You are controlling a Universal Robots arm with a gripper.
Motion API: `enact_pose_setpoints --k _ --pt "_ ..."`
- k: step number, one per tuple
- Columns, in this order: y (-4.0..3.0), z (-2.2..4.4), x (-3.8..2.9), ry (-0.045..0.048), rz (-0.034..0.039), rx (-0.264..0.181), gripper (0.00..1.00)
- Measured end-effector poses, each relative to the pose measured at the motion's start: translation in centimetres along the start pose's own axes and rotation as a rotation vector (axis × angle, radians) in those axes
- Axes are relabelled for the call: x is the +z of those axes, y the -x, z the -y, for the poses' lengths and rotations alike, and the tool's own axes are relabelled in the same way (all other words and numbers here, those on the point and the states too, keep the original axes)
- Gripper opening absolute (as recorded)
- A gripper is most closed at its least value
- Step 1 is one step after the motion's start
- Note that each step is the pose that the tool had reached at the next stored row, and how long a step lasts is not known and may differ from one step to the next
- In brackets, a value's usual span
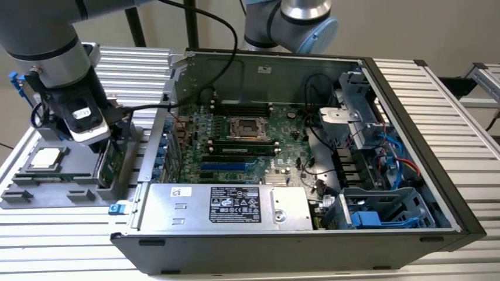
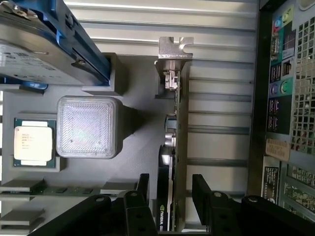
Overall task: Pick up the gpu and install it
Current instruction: 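Pick up the gpu and move the gpu toward the slot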
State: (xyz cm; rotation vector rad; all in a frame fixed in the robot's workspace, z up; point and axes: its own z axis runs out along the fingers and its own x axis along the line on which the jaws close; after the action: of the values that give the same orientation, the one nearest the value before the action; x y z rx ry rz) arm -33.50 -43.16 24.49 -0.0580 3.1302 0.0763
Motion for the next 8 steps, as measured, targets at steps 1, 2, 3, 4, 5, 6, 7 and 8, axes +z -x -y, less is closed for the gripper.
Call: enact_pose_setpoints --k 1,2,3,4,5,6,7,8 --pt "0.00 0.00 0.08 0.0000 -0.0004 0.000 1.00" --pt "-0.01 0.00 0.17 0.0000 -0.0007 0.000 1.00" --pt "-0.01 0.01 0.24 0.0000 -0.0010 0.000 1.00" --pt "-0.01 0.01 0.33 0.0000 -0.0013 0.000 1.00" --pt "-0.02 0.02 0.41 0.0000 -0.0016 0.000 1.00" --pt "-0.02 0.02 0.48 0.0000 -0.0020 0.000 1.00" --pt "-0.02 0.02 0.57 -0.0001 -0.0024 0.001 1.00" --pt "-0.03 0.03 0.65 -0.0001 -0.0027 0.001 1.00"
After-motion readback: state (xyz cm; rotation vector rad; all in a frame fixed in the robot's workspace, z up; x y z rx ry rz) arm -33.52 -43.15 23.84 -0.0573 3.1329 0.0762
